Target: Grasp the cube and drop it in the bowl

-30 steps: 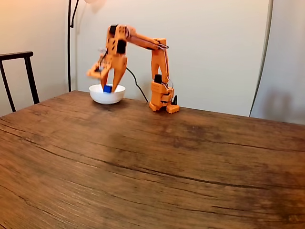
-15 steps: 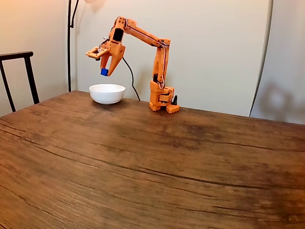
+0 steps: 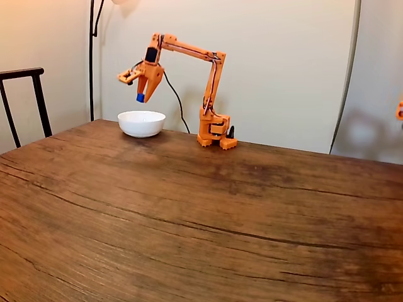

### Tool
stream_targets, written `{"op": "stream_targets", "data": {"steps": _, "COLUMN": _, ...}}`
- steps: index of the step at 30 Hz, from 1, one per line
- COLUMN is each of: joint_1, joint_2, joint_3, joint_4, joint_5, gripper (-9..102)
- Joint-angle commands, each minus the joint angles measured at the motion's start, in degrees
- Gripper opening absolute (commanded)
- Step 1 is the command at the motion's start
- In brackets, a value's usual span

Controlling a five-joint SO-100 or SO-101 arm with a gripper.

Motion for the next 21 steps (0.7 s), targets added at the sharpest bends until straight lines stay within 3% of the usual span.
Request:
{"op": "stream_targets", "data": {"steps": 1, "joint_1": 2.7, "joint_2": 2.4, "joint_3": 4.1, "joint_4": -6.1, "joint_5": 1.8, "gripper": 4}}
{"op": "stream_targets", "data": {"steps": 14, "joint_1": 7.9, "joint_2": 1.5, "joint_3": 14.8, "joint_4": -18.8, "joint_5": 7.7, "gripper": 7}}
{"op": "stream_targets", "data": {"steps": 18, "joint_1": 8.2, "joint_2": 1.5, "joint_3": 16.0, "joint_4": -20.1, "joint_5": 7.8, "gripper": 22}}
{"op": "stream_targets", "data": {"steps": 21, "joint_1": 8.7, "joint_2": 1.6, "joint_3": 15.3, "joint_4": -19.5, "joint_5": 7.9, "gripper": 26}}
